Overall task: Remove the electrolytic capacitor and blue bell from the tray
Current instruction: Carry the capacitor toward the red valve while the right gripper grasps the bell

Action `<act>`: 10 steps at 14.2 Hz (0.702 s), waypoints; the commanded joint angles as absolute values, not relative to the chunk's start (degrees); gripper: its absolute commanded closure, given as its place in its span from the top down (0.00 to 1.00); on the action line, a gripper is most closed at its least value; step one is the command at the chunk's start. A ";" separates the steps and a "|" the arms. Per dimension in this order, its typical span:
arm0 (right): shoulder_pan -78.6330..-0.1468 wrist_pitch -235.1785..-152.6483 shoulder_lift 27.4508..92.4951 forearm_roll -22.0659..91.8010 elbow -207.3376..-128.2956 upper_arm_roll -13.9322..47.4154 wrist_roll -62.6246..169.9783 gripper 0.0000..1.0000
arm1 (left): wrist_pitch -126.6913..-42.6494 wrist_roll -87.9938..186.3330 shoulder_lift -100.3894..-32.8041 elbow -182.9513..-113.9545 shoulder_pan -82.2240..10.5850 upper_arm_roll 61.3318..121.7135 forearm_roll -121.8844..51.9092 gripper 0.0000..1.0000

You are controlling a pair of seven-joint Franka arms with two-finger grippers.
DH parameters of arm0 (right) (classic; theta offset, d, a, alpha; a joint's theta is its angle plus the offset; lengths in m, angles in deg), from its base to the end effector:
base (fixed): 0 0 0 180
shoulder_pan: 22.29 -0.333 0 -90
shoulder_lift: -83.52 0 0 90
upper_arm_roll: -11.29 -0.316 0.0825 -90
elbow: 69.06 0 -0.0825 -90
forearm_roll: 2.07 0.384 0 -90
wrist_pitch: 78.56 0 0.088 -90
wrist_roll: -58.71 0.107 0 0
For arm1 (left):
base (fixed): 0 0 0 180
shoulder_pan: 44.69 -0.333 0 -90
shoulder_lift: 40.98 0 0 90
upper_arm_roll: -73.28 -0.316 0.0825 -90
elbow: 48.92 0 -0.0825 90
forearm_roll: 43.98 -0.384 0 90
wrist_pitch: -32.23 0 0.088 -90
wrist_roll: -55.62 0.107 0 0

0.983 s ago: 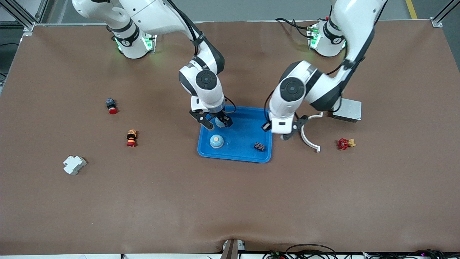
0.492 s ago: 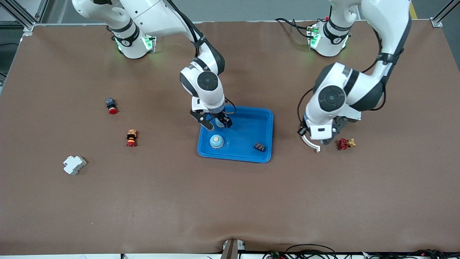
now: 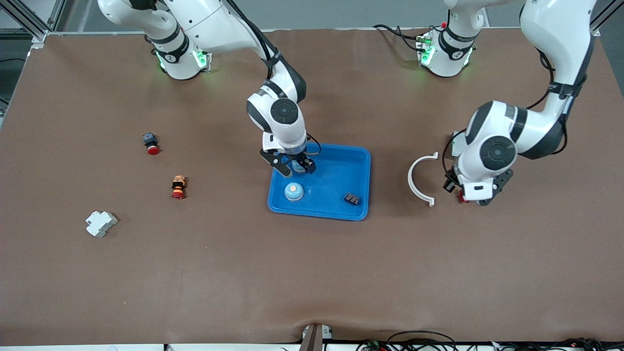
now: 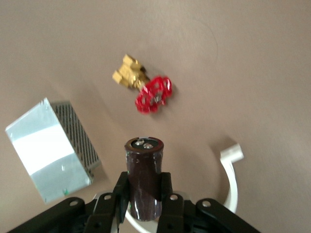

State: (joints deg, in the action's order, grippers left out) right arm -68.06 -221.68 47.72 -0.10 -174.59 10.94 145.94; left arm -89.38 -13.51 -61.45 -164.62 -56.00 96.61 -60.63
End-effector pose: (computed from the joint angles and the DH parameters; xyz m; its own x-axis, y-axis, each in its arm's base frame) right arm 0.4491 0.4663 0.1886 0.7345 -0.6782 -0.0235 -0.6786 -0.7338 -0.0320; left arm 0.5656 -0.1025 0.2703 0.6778 0.7351 -0.0128 0.7138 -0.6621 -0.2280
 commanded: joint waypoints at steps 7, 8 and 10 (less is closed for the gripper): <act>-69.49 -222.61 47.23 -1.19 -173.47 11.56 148.61 0.00 | -98.80 -11.44 -64.18 -168.61 -59.11 97.37 -63.40 0.00; -69.49 -222.70 47.23 -1.27 -173.12 11.56 150.19 0.00 | -100.47 -12.31 -64.53 -169.58 -59.19 97.37 -63.40 0.00; -69.14 -221.91 47.31 -1.28 -172.42 11.56 150.82 0.00 | -102.68 -14.24 -64.88 -170.82 -58.85 97.37 -63.40 0.00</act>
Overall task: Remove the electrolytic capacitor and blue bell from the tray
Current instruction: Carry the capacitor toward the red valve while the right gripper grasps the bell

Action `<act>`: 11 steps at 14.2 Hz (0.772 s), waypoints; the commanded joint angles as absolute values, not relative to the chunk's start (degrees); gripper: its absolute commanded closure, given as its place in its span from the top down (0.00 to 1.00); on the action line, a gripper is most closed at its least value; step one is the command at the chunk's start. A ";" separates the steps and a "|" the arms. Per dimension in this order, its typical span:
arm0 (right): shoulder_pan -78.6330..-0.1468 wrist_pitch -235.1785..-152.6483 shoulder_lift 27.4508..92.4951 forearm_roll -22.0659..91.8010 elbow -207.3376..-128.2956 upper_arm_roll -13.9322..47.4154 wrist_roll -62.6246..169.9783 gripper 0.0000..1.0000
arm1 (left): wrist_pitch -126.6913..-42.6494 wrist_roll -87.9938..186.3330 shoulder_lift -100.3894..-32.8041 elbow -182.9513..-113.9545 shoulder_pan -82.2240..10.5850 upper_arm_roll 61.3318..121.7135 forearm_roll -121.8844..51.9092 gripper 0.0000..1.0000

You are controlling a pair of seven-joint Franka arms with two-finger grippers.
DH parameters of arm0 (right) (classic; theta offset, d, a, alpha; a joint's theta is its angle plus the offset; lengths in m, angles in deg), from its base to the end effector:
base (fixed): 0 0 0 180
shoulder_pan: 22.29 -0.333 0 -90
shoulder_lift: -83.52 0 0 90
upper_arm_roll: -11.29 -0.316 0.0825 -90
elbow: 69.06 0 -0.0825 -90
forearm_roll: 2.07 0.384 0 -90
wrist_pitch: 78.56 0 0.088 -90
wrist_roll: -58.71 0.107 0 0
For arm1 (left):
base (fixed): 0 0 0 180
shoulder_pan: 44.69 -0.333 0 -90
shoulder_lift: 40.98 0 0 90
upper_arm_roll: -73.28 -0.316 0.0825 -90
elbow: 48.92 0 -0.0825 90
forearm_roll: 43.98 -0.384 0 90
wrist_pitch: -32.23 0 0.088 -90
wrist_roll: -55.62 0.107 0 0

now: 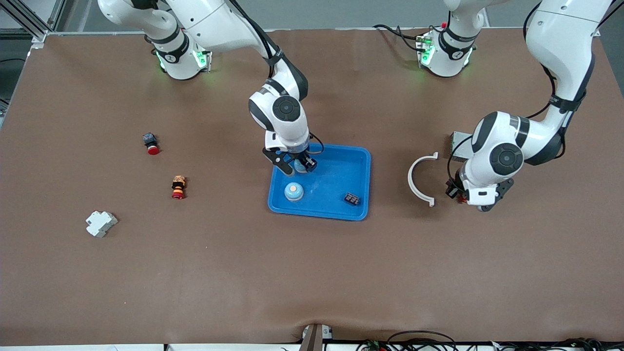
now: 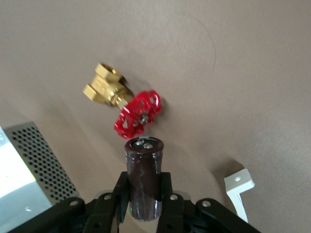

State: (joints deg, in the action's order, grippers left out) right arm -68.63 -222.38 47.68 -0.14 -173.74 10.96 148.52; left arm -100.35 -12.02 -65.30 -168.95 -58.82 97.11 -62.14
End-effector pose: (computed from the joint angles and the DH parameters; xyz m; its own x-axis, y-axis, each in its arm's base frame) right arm 0.4490 0.4752 0.1952 0.7107 -0.7031 -0.0246 -0.7032 -0.7087 -0.0573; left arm 0.5583 -0.0896 0.2198 0.6968 0.7165 -0.0321 0.7048 -0.6924 -0.1543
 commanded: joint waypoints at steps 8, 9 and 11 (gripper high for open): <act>-61.42 -205.68 56.78 -0.92 -170.75 11.47 135.65 0.00 | -111.74 -14.78 -65.67 -176.01 -59.02 97.45 -63.49 0.08; -59.92 -202.51 58.98 -0.92 -170.83 11.47 131.78 0.00 | -111.74 -14.87 -65.67 -176.01 -59.02 97.45 -63.40 0.37; -55.18 -197.41 63.20 -0.92 -171.10 11.47 123.52 0.00 | -111.82 -14.69 -65.67 -175.83 -58.85 97.45 -63.49 1.00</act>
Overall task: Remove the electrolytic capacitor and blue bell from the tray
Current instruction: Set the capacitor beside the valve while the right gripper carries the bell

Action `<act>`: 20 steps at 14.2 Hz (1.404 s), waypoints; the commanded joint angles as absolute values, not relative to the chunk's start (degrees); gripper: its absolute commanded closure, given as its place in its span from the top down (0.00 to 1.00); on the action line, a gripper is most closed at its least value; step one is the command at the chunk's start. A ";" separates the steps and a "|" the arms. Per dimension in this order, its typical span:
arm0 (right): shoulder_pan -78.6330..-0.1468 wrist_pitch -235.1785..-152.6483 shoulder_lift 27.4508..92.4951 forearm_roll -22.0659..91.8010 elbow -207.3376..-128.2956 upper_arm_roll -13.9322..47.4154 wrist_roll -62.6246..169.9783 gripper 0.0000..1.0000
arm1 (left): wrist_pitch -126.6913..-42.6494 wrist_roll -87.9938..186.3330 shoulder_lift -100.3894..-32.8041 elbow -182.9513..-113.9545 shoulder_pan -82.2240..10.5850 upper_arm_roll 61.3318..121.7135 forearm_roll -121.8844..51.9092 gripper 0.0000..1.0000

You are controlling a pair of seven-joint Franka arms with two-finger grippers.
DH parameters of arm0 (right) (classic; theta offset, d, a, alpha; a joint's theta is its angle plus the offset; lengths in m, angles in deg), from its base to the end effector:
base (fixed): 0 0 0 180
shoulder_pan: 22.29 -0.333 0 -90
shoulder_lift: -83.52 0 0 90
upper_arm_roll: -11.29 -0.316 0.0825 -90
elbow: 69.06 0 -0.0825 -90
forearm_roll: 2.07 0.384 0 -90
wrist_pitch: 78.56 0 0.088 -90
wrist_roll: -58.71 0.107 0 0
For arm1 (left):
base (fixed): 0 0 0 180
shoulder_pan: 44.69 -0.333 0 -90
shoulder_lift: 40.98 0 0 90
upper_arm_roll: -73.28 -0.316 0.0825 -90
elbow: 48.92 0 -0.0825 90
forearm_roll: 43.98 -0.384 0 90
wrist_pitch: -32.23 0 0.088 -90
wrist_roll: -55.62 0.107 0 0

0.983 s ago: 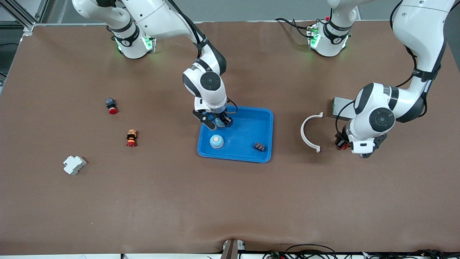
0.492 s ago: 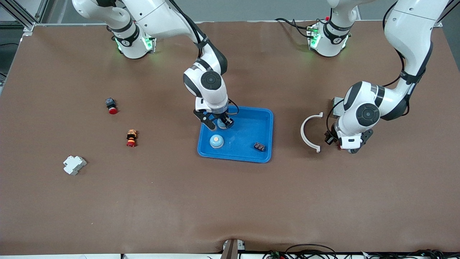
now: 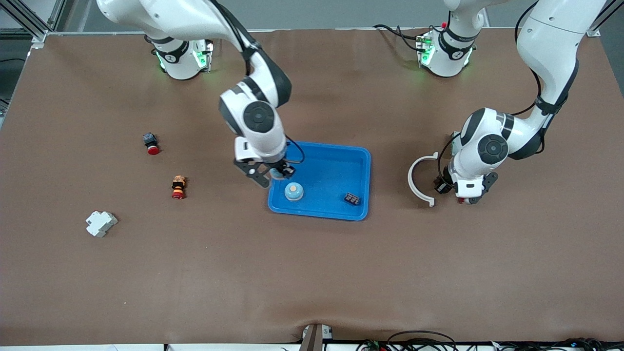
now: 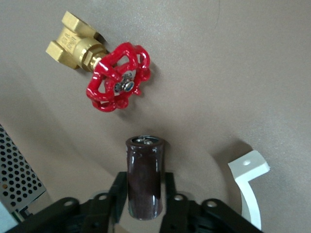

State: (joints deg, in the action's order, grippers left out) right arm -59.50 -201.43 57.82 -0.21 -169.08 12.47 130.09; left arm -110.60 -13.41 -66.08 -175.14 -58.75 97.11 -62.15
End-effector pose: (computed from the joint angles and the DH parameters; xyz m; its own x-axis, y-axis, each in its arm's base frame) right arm 0.5273 0.3867 0.3136 0.8052 -0.5922 -0.0324 -0.5909 -0.8057 0.0415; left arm 0.5331 -0.0996 0.1883 0.6968 0.7163 -0.0384 0.7122 -0.6972 -0.0820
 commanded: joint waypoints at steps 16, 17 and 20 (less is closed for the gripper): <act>-28.71 -197.11 76.22 -1.10 -185.06 11.56 75.42 0.00 | -98.99 -21.00 -61.72 -160.99 -56.48 105.80 -56.30 1.00; -28.62 -198.77 76.93 -1.10 -186.64 11.56 75.23 0.00 | -98.99 -23.80 -62.76 -159.41 -54.38 106.15 -55.85 1.00; -26.35 -204.05 77.72 -1.10 -190.86 11.56 72.08 0.00 | -99.08 -29.97 -65.66 -154.58 -48.93 106.16 -55.84 1.00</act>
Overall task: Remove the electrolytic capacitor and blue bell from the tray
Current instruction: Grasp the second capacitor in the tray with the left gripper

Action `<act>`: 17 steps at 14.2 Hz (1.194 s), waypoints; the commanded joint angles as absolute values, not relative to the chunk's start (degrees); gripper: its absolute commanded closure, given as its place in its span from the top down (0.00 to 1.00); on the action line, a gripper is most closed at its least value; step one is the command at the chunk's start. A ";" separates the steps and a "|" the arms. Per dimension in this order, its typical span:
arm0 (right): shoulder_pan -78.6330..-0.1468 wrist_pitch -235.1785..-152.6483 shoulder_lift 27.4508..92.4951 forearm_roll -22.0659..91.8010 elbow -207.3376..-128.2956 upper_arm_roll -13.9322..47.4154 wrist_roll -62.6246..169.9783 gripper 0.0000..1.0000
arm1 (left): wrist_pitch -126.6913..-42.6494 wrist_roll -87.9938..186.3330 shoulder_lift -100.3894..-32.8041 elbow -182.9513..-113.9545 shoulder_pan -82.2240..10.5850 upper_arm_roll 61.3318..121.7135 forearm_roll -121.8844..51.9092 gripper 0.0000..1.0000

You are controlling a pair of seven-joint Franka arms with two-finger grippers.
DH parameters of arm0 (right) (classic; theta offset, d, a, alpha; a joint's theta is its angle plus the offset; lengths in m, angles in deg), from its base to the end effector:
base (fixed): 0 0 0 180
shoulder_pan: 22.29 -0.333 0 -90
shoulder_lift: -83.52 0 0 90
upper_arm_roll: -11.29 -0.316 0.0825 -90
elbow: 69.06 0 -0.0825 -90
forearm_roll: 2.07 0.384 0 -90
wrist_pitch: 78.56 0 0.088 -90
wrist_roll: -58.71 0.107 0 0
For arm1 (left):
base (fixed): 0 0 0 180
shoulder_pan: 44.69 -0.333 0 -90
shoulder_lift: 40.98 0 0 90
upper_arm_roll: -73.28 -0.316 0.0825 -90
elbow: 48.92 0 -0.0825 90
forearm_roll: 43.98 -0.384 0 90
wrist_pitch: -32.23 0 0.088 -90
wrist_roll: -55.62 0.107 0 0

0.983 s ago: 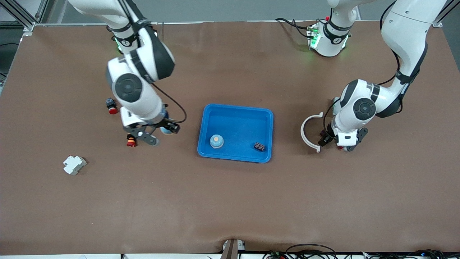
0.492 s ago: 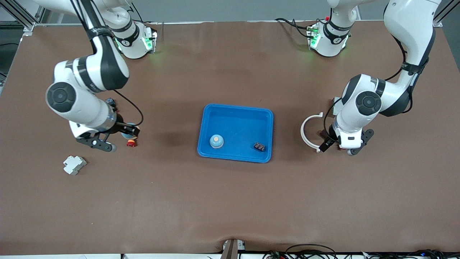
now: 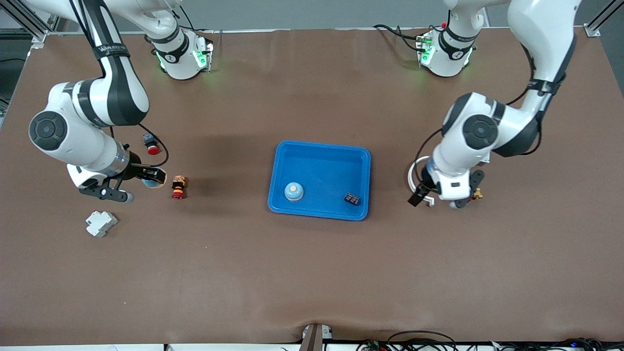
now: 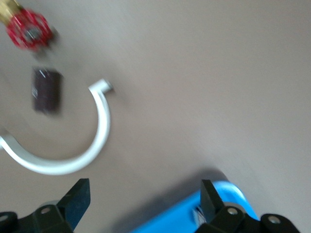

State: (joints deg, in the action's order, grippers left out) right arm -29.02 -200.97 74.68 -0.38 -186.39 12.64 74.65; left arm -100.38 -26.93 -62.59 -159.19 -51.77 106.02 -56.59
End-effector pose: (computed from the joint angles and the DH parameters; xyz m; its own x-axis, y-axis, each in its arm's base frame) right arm 0.5669 0.0549 0.3600 0.9776 -0.1989 -0.0687 -0.1995 -0.9799 -0.0014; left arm 0.5732 -0.2487 0.3298 0.6301 0.7764 -0.0163 0.7744 -0.6267 0.0867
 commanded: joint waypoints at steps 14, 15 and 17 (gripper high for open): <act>-17.90 -221.19 72.81 0.13 -201.68 11.38 60.47 0.00 | -100.75 -58.01 -81.93 -143.40 -34.77 105.37 -71.30 1.00; -17.98 -222.42 72.02 0.13 -201.77 11.47 60.47 0.00 | -100.75 -58.89 -82.54 -143.40 -34.24 105.28 -72.53 1.00; -17.90 -223.66 70.35 0.13 -201.69 11.47 60.47 0.00 | -100.84 -59.25 -83.86 -143.40 -33.88 105.02 -72.98 0.98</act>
State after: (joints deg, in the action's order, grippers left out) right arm -19.04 -222.08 71.64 -0.33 -201.72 12.43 61.39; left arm -100.76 -58.00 -82.21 -144.92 -35.00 105.77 -71.32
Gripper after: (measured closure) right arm 0.366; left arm 0.004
